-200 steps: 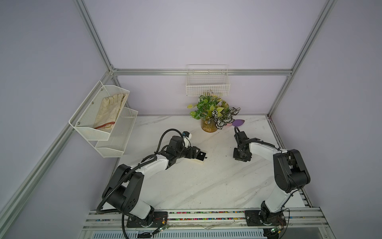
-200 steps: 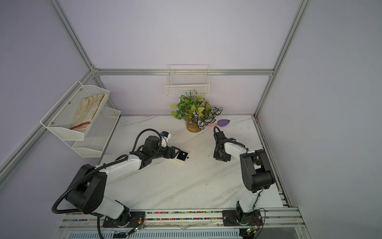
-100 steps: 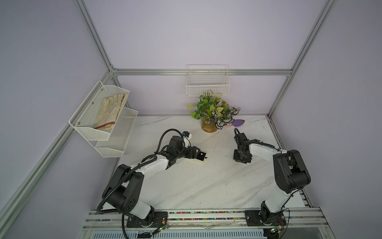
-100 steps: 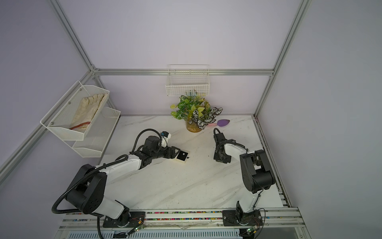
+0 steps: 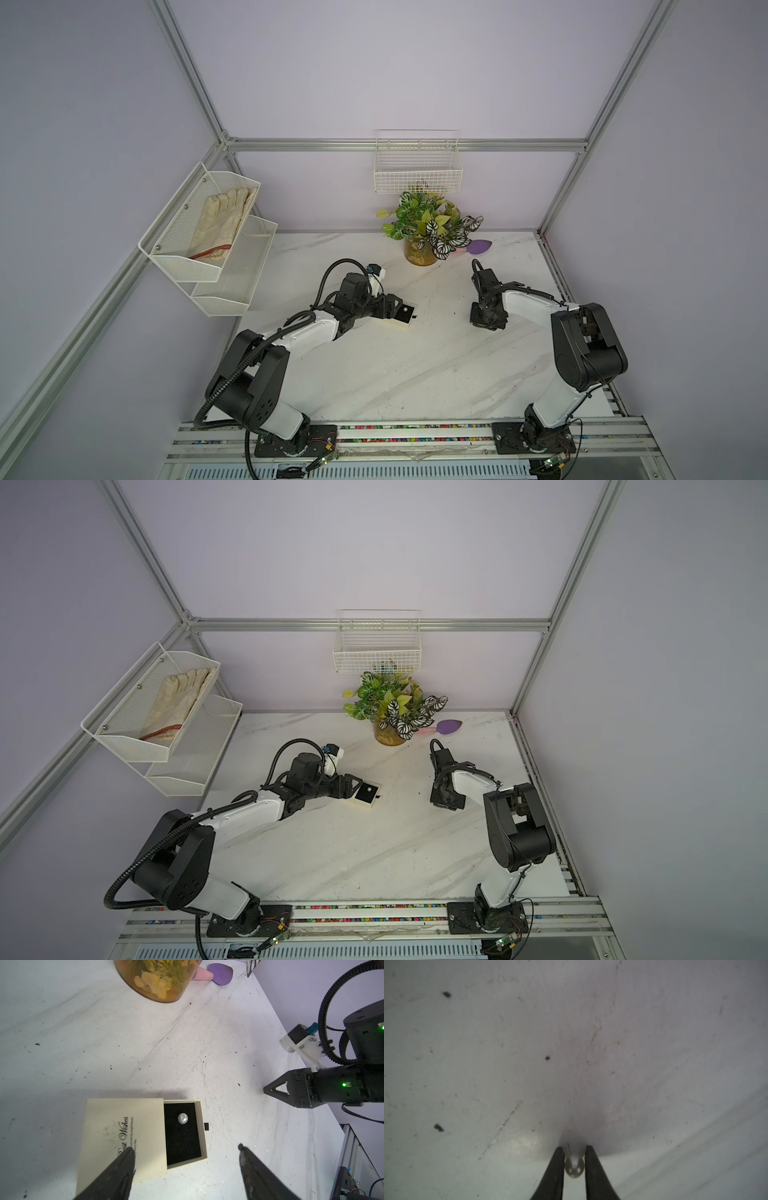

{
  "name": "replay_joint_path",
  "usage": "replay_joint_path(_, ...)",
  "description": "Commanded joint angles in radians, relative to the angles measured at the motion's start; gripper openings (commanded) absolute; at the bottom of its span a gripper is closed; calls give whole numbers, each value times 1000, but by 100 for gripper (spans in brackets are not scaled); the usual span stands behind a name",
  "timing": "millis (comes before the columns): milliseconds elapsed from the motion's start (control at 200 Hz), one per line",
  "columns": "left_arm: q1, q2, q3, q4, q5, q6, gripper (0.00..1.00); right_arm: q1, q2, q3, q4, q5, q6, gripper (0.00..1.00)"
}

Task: Place the earrings into the drawer-style jewelry box
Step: Move the earring at the center of the board.

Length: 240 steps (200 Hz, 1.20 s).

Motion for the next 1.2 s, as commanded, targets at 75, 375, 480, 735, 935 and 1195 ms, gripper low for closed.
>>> replay_joint_path(75, -6, -10, 33, 27, 6, 12, 78, 4, -17, -19, -8, -4, 6, 21)
replay_joint_path(375, 0, -17, 35, 19, -21, 7, 78, 14, -20, -32, 17, -27, -37, 19)
replay_joint_path(480, 25, -43, 15, 30, -42, -15, 78, 50, -29, -34, 25, -59, -76, 19)
replay_joint_path(735, 122, -157, -60, 45, -113, -59, 78, 200, -28, -45, 47, -145, -143, 18)
replay_joint_path(935, 162, -239, -111, 15, -242, -118, 79, 348, -13, -35, 58, -191, -198, 18)
replay_joint_path(1195, 181, -339, -171, -8, -398, -172, 80, 573, 74, 42, 34, -161, -259, 18)
